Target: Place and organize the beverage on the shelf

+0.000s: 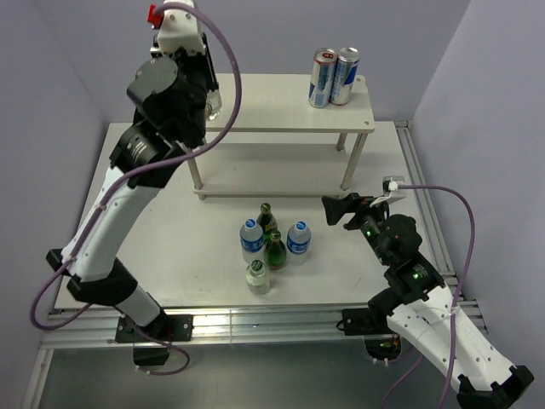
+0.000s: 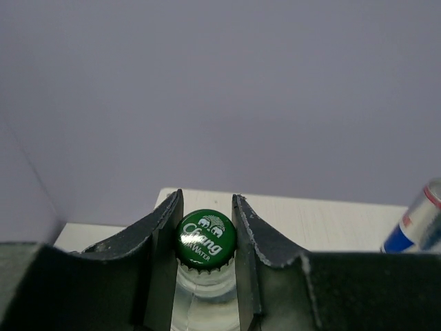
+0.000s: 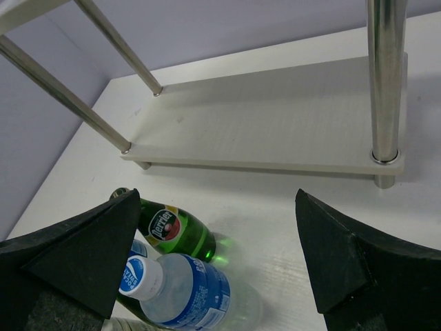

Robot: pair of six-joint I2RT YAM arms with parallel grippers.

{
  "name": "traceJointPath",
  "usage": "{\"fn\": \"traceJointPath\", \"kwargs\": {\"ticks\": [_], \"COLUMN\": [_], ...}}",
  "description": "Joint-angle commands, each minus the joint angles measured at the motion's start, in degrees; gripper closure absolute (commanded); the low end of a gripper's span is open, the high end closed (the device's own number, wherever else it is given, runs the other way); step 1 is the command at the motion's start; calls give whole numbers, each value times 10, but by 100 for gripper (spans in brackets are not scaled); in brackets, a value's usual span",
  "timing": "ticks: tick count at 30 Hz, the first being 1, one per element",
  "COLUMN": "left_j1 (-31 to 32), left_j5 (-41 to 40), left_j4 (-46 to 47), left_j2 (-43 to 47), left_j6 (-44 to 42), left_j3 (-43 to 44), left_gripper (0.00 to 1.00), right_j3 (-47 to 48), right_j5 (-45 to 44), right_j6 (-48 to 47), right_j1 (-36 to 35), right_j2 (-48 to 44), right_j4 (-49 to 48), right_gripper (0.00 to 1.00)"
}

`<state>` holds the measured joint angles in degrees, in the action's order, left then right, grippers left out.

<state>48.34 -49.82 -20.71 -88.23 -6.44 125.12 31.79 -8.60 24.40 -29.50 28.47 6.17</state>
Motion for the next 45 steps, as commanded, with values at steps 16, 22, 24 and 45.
{"fn": "traceJointPath", "kwargs": {"ticks": [16,22,24,45], "left_j1": [-205,-212,-213,-211], "left_j5": [211,218,216,208], "left_j4": [-36,-21,-15,45], "left_j2": [-135,-121,-116,-42], "left_j6": [101,116,121,123], "left_j3": [141,102,87,-37], "left_gripper": [100,100,100,1], "right_j3": [-6,-7,-7,-9], "right_j5": [-7,-8,-8,-5], "right_j6": [4,4,4,5], "right_j1": [-3,-4,-3,-3], "right_j2": [-17,-17,-17,-18], "right_j4": [-3,-4,-4,-5], "right_gripper": [0,0,0,0]}}
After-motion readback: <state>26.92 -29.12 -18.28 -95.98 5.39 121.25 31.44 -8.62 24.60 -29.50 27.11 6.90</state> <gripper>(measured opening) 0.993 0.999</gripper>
